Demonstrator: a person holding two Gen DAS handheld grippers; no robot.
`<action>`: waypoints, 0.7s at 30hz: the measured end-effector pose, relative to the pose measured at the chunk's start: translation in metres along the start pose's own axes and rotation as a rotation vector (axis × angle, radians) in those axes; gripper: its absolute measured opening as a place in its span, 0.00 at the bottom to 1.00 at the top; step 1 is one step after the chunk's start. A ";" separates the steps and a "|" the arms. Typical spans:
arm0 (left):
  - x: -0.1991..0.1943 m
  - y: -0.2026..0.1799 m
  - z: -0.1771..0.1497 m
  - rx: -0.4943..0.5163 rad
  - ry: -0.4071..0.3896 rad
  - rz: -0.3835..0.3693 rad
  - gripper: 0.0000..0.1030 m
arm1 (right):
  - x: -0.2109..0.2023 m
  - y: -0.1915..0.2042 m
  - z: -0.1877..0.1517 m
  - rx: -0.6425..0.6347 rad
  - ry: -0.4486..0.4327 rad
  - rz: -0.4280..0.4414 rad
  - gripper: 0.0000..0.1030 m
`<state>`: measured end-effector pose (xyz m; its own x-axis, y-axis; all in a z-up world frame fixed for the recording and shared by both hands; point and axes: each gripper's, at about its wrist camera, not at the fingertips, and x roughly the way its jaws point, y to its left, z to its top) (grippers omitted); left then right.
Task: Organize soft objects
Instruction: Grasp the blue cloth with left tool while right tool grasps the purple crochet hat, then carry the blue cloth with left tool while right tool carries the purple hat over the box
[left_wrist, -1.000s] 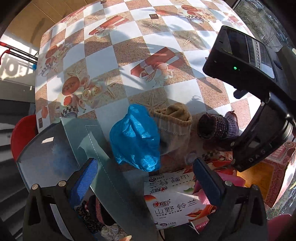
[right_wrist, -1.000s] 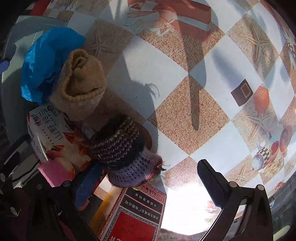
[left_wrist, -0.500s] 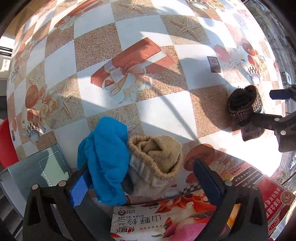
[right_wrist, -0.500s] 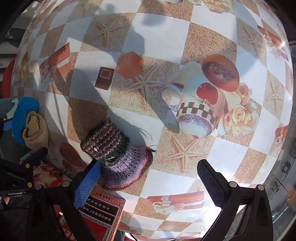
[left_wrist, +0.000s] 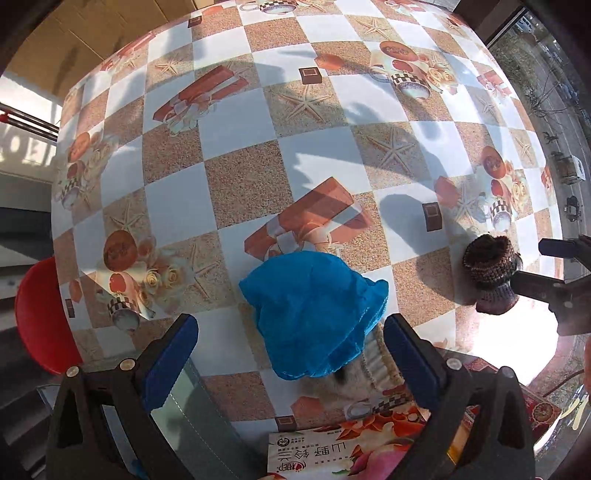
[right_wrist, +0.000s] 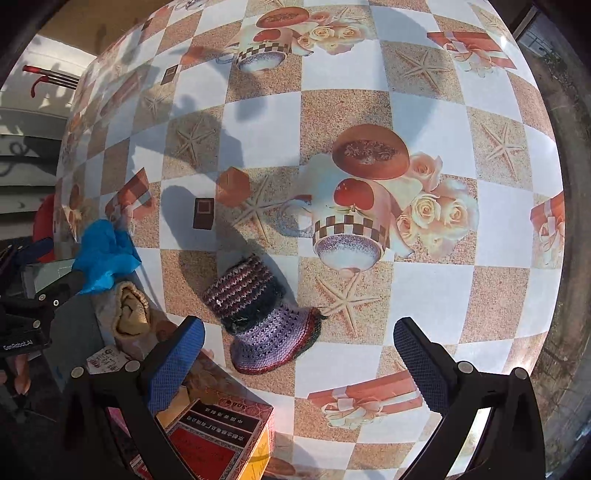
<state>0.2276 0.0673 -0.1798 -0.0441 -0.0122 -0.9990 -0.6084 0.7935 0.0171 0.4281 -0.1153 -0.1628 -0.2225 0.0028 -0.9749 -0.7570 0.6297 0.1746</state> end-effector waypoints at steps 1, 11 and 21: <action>0.005 -0.001 0.000 -0.013 0.012 -0.008 0.98 | 0.003 0.006 -0.001 -0.023 0.006 -0.005 1.00; 0.057 -0.011 0.014 -0.056 0.150 0.007 0.54 | 0.037 0.035 -0.003 -0.099 0.016 -0.102 0.75; 0.000 -0.008 -0.009 -0.057 -0.044 -0.044 0.30 | 0.020 0.029 -0.019 -0.003 -0.058 -0.027 0.49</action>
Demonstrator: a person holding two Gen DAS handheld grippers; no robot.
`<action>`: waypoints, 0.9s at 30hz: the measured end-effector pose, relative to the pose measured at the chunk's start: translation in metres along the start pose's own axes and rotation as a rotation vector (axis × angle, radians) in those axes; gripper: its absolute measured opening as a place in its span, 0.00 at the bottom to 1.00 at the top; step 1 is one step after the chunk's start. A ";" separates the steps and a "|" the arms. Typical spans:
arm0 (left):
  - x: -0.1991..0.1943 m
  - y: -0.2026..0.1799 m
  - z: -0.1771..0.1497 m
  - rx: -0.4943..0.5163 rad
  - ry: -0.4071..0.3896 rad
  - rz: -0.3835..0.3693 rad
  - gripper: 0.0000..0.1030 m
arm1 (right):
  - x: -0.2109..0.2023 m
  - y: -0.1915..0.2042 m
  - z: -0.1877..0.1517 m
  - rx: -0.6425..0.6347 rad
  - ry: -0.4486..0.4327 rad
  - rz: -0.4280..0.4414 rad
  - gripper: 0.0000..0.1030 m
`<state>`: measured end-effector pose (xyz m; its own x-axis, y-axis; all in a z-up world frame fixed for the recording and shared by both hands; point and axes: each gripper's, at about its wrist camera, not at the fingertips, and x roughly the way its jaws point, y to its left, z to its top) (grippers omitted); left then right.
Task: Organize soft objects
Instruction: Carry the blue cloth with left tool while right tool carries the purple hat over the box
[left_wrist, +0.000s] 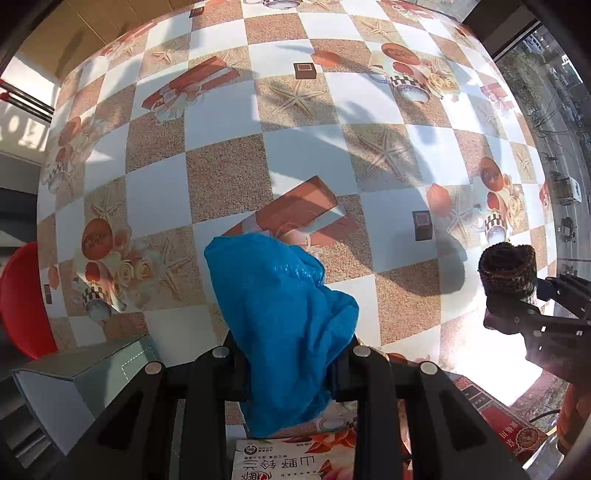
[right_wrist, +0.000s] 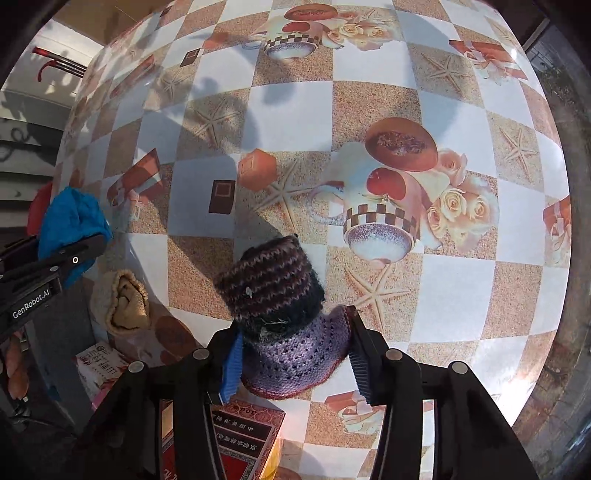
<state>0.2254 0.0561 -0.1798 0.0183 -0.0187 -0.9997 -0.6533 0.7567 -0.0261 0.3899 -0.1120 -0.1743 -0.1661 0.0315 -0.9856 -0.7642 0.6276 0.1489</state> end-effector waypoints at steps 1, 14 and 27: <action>-0.009 -0.001 -0.005 -0.001 -0.021 -0.003 0.30 | -0.006 -0.002 -0.003 0.011 -0.013 0.007 0.49; -0.092 -0.010 -0.082 0.035 -0.165 -0.014 0.30 | -0.106 0.007 -0.048 0.136 -0.176 0.079 0.49; -0.134 0.057 -0.175 -0.068 -0.246 -0.009 0.30 | -0.150 0.137 -0.094 -0.027 -0.270 0.112 0.49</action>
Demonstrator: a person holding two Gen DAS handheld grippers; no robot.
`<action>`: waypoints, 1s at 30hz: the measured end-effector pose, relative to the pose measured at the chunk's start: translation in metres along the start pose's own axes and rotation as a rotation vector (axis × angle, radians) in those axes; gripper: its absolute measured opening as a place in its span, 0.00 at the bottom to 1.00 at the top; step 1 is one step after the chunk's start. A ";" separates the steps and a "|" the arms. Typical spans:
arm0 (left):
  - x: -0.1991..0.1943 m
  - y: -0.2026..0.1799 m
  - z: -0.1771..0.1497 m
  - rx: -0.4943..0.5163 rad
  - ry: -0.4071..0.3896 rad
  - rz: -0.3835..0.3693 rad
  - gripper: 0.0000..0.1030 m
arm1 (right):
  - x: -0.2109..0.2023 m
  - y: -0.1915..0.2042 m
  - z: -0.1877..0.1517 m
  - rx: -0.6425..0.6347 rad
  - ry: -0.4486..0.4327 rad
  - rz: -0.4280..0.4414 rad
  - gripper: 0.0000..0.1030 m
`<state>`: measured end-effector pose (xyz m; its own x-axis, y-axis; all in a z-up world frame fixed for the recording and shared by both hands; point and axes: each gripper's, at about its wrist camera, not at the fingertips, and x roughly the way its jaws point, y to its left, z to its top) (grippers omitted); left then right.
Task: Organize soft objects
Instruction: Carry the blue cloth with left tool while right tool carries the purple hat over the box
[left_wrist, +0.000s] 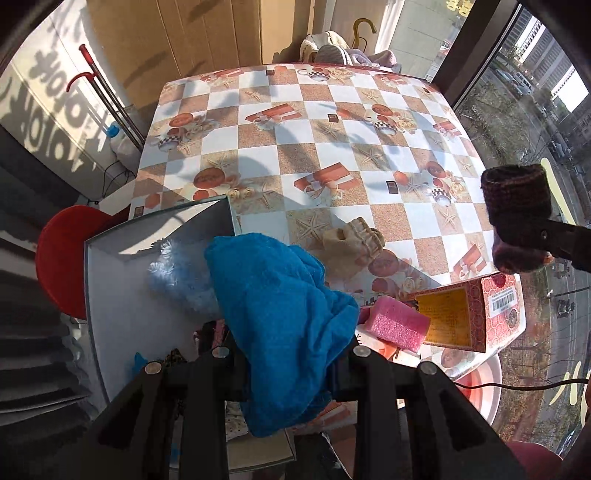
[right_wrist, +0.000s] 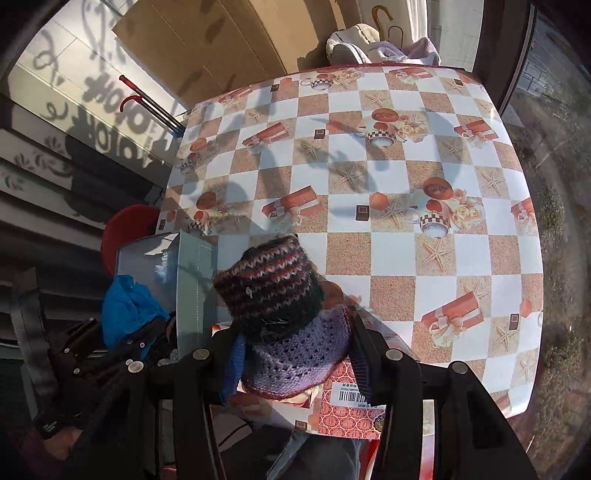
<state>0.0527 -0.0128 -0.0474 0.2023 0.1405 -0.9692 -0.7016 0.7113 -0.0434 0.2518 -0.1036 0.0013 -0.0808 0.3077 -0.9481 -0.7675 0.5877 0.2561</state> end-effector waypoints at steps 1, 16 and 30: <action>-0.004 0.007 -0.006 -0.015 -0.003 0.008 0.30 | 0.003 0.015 -0.003 -0.024 0.005 0.012 0.49; -0.019 0.100 -0.088 -0.250 0.011 0.094 0.30 | 0.056 0.185 -0.041 -0.402 0.104 0.064 0.49; -0.011 0.121 -0.104 -0.315 0.038 0.085 0.30 | 0.079 0.220 -0.052 -0.495 0.166 0.046 0.49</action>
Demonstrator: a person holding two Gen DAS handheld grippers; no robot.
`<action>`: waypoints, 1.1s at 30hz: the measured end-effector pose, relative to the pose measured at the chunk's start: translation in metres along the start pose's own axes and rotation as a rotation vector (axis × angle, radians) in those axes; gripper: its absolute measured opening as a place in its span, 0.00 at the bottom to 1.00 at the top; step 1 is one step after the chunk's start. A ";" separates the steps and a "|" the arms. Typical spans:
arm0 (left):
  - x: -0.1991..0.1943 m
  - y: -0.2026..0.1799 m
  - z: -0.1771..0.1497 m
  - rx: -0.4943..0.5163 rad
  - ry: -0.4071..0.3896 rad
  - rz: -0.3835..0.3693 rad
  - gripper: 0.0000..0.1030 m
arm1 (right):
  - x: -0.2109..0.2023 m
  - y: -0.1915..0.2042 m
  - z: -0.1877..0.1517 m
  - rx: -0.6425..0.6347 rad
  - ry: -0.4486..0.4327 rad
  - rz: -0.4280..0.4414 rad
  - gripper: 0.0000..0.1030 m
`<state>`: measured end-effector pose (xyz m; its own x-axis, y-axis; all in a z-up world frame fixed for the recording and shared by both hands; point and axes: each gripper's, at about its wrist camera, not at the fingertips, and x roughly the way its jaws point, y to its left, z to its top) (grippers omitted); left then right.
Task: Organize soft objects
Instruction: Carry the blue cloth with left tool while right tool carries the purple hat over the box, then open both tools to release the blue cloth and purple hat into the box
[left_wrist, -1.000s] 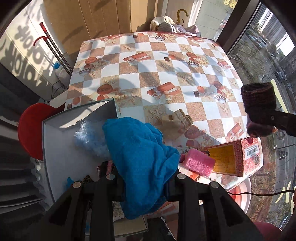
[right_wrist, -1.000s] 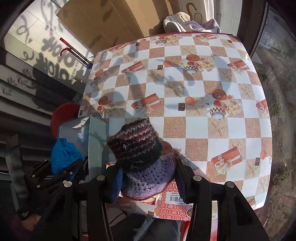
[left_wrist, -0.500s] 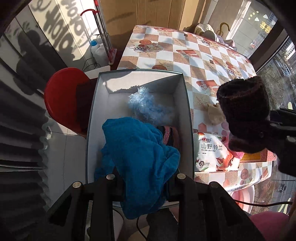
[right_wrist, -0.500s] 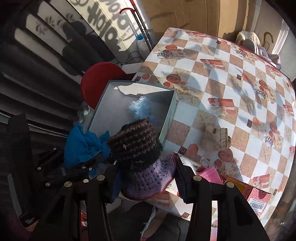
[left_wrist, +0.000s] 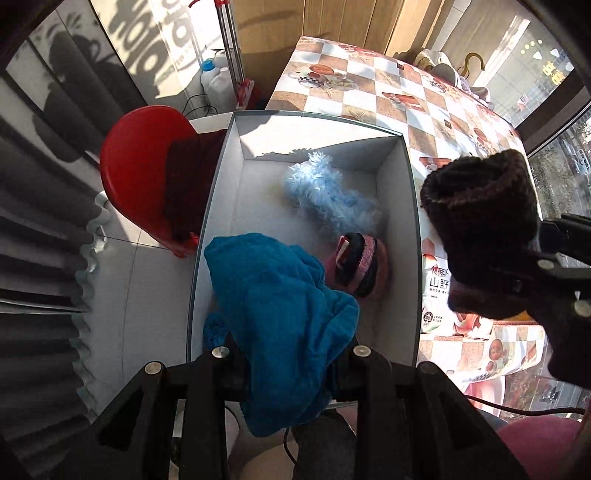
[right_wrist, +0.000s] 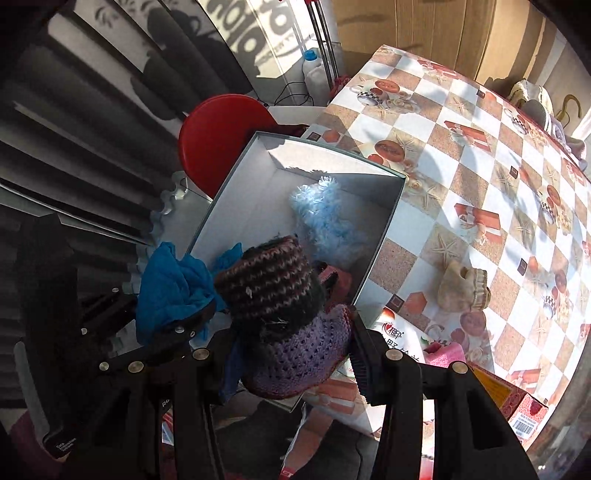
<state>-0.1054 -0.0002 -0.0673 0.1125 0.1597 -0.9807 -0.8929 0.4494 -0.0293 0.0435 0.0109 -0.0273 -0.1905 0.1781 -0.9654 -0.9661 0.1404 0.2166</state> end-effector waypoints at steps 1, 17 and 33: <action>0.001 0.000 0.000 -0.001 0.004 -0.003 0.30 | 0.001 0.000 0.001 0.000 0.004 0.000 0.49; 0.009 -0.004 0.001 0.014 0.028 -0.007 0.31 | 0.012 -0.002 0.003 0.010 0.031 0.016 0.49; 0.014 -0.007 0.000 0.008 0.050 0.009 0.31 | 0.021 -0.003 0.007 0.017 0.038 0.032 0.49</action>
<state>-0.0977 -0.0012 -0.0812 0.0818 0.1196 -0.9894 -0.8902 0.4552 -0.0186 0.0441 0.0211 -0.0469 -0.2283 0.1456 -0.9626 -0.9563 0.1520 0.2498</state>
